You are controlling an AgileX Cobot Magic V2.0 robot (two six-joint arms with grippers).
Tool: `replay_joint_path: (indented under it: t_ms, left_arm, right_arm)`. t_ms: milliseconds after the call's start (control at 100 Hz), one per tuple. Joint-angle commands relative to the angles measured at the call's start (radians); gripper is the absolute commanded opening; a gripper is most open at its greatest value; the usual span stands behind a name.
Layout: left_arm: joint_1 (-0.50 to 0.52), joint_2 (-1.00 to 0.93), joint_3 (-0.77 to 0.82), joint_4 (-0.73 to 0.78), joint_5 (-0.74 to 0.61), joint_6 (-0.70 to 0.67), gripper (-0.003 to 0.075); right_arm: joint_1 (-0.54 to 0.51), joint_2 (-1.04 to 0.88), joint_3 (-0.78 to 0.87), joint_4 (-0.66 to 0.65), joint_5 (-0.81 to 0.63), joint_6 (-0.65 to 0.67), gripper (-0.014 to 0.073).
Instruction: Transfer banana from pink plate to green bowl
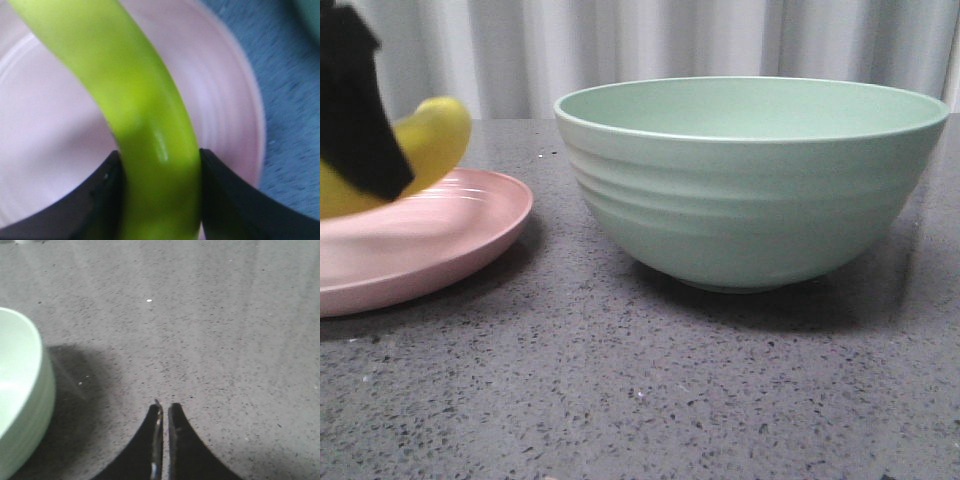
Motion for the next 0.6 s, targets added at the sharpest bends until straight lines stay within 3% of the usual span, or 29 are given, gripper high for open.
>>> replay_joint_path:
  t_ms: [0, 80, 340, 590]
  left_arm:
    - [-0.012, -0.063, -0.059, -0.111, -0.031, 0.053, 0.0186]
    - [-0.026, -0.093, -0.078, -0.177, -0.035, 0.089, 0.0186]
    - [-0.088, -0.131, -0.1, -0.432, -0.051, 0.234, 0.0186]
    - [-0.175, -0.129, -0.1, -0.481, -0.08, 0.259, 0.0186]
  right_arm:
    - [0.02, 0.026, -0.091, 0.015, 0.014, -0.011, -0.0055]
    - [0.044, 0.053, -0.141, 0.055, 0.063, -0.011, 0.0]
    - [0.151, 0.154, -0.239, 0.271, 0.075, -0.016, 0.0316]
    - [0.325, 0.282, -0.261, 0.498, -0.049, -0.024, 0.0333]
